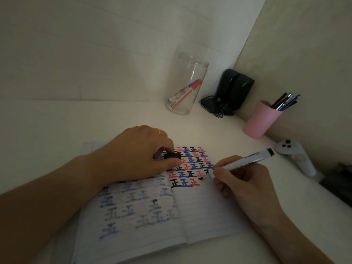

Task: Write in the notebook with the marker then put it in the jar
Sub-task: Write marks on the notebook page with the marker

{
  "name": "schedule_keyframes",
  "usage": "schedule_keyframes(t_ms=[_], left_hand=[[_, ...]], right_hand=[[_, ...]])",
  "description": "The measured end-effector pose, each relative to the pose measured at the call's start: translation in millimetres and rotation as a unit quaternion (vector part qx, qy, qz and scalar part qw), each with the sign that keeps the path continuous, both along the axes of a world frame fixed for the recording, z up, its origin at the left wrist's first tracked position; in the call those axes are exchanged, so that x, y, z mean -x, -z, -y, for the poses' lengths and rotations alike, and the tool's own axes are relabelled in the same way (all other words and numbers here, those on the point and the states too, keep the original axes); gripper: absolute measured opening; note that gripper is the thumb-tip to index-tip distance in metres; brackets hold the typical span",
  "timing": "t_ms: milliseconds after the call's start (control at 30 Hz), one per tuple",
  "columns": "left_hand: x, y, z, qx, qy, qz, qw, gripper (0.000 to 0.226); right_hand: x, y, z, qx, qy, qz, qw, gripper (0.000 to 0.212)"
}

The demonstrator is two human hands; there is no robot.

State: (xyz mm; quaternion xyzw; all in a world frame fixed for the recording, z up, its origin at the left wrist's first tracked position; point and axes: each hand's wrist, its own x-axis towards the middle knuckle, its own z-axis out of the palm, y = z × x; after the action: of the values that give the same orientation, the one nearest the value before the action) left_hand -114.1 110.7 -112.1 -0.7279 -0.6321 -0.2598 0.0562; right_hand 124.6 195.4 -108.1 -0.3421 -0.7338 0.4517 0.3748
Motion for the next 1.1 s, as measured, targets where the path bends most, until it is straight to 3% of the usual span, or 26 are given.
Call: schedule_keyframes(t_ms=[833, 1100], left_hand=[[-0.1, -2.8, 1.8, 0.017, -0.002, 0.002, 1.0, 0.042], [-0.5, -2.7, 0.9, 0.018, -0.004, 0.001, 1.0, 0.041]], right_hand=[[-2.2, 0.9, -2.7, 0.001, 0.005, -0.004, 1.0, 0.009], [-2.6, -2.7, 1.9, -0.012, -0.041, 0.007, 0.999, 0.01]])
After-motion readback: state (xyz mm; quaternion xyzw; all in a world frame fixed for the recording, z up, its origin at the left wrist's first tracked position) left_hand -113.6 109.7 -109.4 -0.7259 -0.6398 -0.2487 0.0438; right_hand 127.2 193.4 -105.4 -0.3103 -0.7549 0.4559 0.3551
